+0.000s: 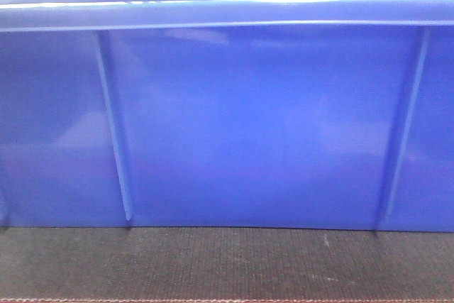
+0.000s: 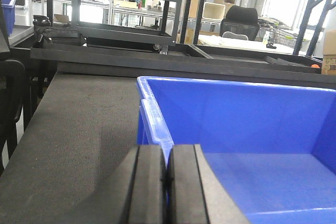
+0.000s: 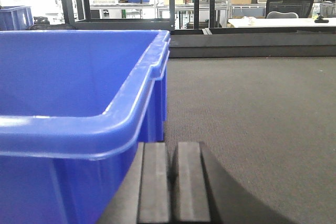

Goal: Move blue bin to conveyor side

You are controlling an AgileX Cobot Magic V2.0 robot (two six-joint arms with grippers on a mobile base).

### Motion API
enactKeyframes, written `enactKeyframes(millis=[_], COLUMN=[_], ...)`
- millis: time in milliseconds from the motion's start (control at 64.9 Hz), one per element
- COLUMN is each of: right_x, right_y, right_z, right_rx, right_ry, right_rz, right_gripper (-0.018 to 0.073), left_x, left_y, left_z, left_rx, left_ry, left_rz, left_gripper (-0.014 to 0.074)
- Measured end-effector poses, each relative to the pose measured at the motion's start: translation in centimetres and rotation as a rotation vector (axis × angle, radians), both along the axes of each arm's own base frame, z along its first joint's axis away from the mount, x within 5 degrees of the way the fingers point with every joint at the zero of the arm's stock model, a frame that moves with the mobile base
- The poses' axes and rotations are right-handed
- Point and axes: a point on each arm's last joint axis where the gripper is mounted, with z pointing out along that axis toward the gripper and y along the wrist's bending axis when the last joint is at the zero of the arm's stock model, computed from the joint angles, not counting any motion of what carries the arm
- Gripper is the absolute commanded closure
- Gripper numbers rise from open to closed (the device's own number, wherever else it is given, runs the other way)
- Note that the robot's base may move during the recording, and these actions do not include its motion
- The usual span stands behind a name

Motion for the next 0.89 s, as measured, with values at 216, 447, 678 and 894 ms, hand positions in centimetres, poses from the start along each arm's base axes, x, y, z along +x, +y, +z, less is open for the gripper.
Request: enactKeyframes(millis=[216, 447, 678, 894], right_x=[0.0, 0.0, 0.0, 0.0], right_y=[0.0, 0.0, 0.0, 0.0], right_z=[0.0, 0.0, 0.0, 0.0], right_rx=[-0.002, -0.002, -0.002, -0.002], right_ry=[-0.003, -0.003, -0.003, -0.003], right_rz=[0.000, 0.000, 0.000, -0.003], right_gripper=[0.0638, 0.0638, 0.0638, 0.0638], left_x=[0.0, 0.0, -0.3, -1.3], left_y=[0.0, 0.0, 0.4, 0.9], left_z=[0.0, 0.0, -0.3, -3.7], left_rx=[0.000, 0.000, 0.038, -0.025], left_ry=[0.000, 0.000, 0.012, 0.060], left_rz=[0.000, 0.000, 0.038, 0.102], left_gripper=[0.0604, 0.0604, 0.0604, 0.0604])
